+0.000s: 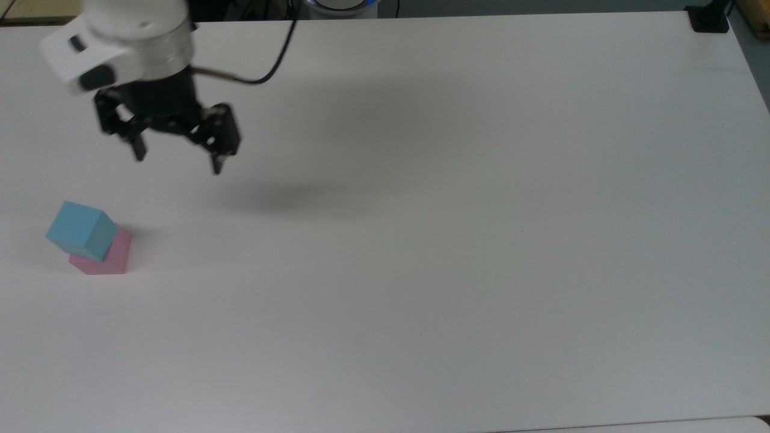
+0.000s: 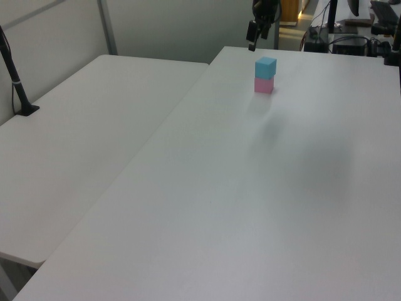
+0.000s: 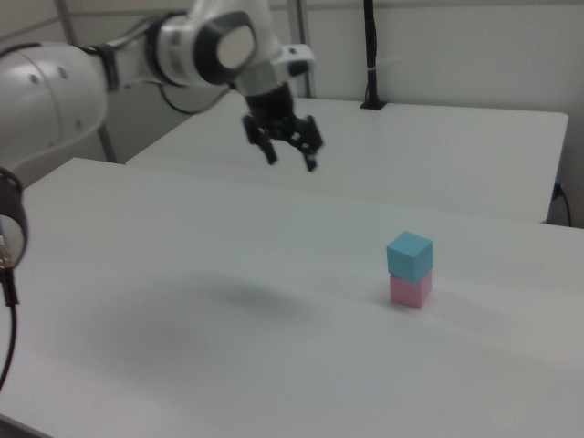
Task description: Put blue cube on pink cube
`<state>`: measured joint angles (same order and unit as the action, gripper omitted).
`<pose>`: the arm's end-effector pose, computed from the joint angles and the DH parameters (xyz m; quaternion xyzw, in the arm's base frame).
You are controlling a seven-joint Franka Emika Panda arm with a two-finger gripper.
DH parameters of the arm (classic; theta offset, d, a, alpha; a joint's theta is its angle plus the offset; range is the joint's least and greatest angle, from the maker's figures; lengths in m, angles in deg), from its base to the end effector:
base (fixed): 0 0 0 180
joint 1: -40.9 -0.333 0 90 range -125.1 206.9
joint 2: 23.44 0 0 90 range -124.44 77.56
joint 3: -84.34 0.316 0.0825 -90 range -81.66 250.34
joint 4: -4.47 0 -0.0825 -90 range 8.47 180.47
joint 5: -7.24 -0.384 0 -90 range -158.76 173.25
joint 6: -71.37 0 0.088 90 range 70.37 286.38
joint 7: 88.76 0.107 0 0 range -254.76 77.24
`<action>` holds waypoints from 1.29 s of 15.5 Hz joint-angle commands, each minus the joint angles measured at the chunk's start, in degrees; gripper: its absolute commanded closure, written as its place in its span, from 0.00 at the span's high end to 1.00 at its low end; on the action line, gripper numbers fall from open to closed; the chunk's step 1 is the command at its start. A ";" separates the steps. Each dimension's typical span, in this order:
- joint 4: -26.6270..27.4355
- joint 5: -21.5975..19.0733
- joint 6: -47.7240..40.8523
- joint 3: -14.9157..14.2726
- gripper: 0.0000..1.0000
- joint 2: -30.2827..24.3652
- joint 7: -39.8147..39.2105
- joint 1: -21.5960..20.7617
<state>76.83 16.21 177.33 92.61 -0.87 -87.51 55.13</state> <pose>0.6858 -0.1040 0.5566 0.9923 -0.0566 0.0956 0.0540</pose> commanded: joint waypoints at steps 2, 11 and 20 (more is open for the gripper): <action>12.62 0.17 -7.94 3.24 1.00 -14.63 3.06 -2.44; 15.18 -5.37 -14.29 3.15 1.00 -19.31 3.14 -4.65; 15.10 -4.40 -15.25 -4.20 1.00 -19.40 7.19 -16.13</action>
<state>89.62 12.01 163.39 94.70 -18.08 -82.57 46.32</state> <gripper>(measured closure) 0.000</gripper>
